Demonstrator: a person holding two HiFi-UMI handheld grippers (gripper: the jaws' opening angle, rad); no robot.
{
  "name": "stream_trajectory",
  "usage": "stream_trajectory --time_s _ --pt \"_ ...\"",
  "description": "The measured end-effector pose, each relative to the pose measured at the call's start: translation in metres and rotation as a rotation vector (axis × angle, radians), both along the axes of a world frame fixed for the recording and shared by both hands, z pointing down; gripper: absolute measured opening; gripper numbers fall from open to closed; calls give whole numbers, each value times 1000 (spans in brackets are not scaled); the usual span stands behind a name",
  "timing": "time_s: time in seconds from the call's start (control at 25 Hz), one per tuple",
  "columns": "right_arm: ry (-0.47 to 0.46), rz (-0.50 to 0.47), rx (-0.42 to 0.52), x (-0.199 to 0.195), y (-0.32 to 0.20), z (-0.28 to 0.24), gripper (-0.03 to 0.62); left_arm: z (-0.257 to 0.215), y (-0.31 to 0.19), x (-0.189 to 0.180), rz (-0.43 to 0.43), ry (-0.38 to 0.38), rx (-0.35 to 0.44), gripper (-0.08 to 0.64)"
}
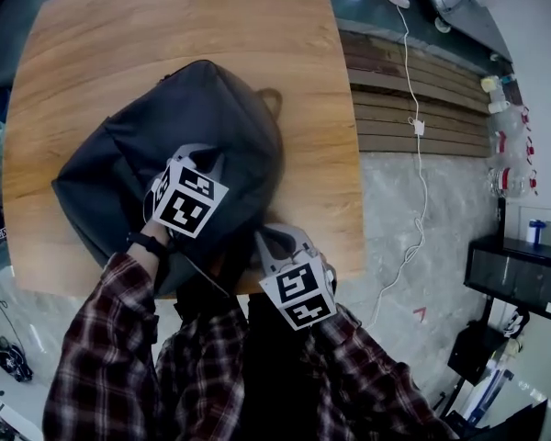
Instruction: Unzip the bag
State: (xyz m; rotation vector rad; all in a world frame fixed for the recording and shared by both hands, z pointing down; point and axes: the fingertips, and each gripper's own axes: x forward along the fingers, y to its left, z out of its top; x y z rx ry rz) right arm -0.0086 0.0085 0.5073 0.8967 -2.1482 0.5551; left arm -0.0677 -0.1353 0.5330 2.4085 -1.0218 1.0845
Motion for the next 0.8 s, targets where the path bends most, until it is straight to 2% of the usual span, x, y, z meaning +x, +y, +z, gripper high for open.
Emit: stream_trajectory --time_s 0.16,0.4,0.64,0.8 --pt "-80 35 -51 -20 14 -3 11 -1 -15 22 48 -2 4 9" --pt "-138 -10 -93 -52 33 1 11 -2 -35 49 77 -5 23 9" --pt "-178 -26 -115 -55 37 2 11 -2 -39 56 80 3 33 9" --pt "-181 -83 -111 -60 42 3 12 -2 -40 56 81 9 37 9"
